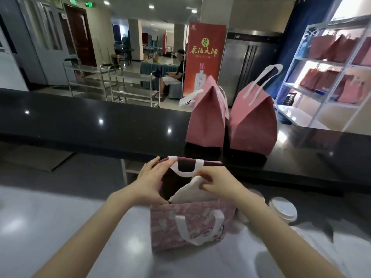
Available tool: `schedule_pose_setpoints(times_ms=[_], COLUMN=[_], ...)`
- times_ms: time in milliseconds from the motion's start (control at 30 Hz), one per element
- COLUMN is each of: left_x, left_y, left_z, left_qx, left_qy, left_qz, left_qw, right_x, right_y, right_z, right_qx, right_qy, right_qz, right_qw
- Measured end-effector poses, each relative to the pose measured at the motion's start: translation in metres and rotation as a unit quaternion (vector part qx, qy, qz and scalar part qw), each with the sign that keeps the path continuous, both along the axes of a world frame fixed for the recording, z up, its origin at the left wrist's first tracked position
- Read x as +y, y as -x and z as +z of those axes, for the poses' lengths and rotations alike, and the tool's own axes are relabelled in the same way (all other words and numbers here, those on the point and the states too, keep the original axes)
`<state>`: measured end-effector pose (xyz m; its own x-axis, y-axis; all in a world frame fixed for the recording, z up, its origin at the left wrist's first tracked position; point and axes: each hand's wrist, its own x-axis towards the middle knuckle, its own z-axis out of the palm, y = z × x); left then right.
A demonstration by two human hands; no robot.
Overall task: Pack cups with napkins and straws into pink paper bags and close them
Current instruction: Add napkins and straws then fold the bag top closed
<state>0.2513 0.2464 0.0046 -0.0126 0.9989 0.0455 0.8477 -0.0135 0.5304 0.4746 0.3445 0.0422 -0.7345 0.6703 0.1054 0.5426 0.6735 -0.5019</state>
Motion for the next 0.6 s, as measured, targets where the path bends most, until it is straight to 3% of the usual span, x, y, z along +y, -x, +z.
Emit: schedule_pose_setpoints(times_ms=[133,300,400,600], left_x=[0.004,0.008,0.009,0.01], left_y=[0.0,0.0,0.001,-0.009], left_z=[-0.003,-0.008,-0.008,0.009], left_qx=[0.005,0.026,0.054,0.004], left_qy=[-0.012,-0.053,-0.08,-0.217], left_qz=[-0.017,-0.015,0.01,0.113], left_qw=[1.0,0.998,0.995,0.97], right_x=[0.007,0.015,0.02,0.016], right_y=[0.02,0.023,0.014,-0.018], right_z=[-0.016,-0.032,-0.032,-0.021], right_qx=[-0.098,-0.167,-0.125,0.02], right_qy=[-0.009,-0.098,-0.11,-0.113], right_qz=[-0.009,-0.031,-0.035,-0.021], right_qw=[0.995,0.981,0.985,0.993])
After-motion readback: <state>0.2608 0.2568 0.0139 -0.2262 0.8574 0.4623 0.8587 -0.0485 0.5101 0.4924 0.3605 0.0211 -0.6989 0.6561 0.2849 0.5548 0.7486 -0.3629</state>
